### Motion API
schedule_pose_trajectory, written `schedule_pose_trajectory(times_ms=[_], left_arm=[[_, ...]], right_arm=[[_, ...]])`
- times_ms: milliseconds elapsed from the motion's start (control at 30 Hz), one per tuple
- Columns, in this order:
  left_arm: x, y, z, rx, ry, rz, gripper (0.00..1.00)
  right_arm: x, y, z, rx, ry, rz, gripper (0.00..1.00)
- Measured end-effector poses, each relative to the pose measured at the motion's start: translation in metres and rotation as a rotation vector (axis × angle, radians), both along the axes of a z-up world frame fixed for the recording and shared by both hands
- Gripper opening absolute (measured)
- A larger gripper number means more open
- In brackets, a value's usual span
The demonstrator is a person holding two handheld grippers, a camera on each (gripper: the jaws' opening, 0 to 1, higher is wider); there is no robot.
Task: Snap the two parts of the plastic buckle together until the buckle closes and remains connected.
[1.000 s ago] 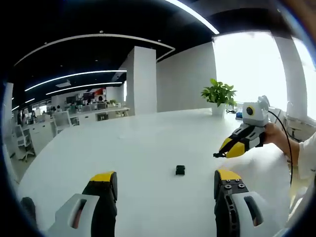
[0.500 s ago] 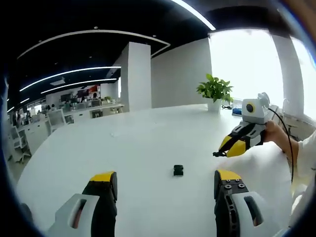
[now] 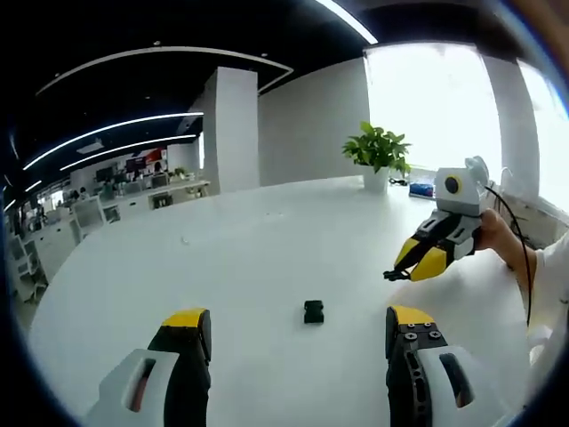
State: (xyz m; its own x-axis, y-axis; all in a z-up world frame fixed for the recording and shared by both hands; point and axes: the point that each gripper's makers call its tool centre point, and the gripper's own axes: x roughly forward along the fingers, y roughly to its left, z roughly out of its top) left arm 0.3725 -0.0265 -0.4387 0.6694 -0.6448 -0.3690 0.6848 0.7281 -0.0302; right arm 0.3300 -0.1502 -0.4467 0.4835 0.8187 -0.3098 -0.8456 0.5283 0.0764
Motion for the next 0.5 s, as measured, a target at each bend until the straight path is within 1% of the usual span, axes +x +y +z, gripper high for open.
schedule_pose_trajectory(times_ms=[233,500], left_arm=[[0.003,-0.007,0.000,-0.012,0.005,-0.007,0.81],[0.005,-0.017,-0.016,0.014,0.039,-0.043,0.81]], right_arm=[[-0.002,-0.002,0.000,0.003,-0.001,-0.001,0.12],[-0.002,-0.006,-0.004,-0.015,0.014,-0.018,0.12]])
